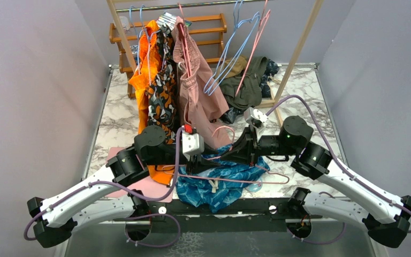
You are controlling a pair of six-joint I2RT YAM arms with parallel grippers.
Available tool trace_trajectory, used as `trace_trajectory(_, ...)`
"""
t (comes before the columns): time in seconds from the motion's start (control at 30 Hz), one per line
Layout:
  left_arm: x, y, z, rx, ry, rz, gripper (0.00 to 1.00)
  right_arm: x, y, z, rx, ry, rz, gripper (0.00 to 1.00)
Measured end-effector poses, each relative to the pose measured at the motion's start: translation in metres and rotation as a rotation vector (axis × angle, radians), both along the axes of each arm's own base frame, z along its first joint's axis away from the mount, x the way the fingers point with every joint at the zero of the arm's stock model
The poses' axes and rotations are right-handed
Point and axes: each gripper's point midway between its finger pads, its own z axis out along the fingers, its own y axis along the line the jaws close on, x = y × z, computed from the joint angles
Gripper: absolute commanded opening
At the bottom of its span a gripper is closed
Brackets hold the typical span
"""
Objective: Place the shorts on the hanger
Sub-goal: Hang the shorts on the hanger.
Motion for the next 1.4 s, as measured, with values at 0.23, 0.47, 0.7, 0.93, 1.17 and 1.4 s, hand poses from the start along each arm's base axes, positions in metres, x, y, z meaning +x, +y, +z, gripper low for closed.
trace_trajectory(0.23,0.019,0.016,0.002,-0.03,0.002,0.166,0.99,0.007,-0.02,0.004,-0.007,-0.058,-0.114,0.01)
trace_trajectory(0.47,0.036,0.061,0.015,-0.148,0.043,0.415,0.99,0.012,-0.057,-0.001,-0.058,-0.105,-0.276,0.01)
trace_trajectory(0.7,0.047,0.085,0.005,-0.169,0.203,0.586,0.99,0.008,-0.098,0.003,-0.063,-0.149,-0.405,0.01)
trace_trajectory(0.93,0.057,0.075,-0.049,-0.02,0.41,0.695,0.92,0.012,-0.109,0.003,-0.079,-0.164,-0.454,0.01)
trace_trajectory(1.17,0.061,0.07,-0.108,0.184,0.561,0.797,0.77,0.014,-0.107,-0.01,-0.117,-0.157,-0.452,0.01)
trace_trajectory(1.4,0.062,0.075,-0.136,0.278,0.606,0.86,0.63,0.017,-0.105,-0.019,-0.143,-0.161,-0.447,0.01)
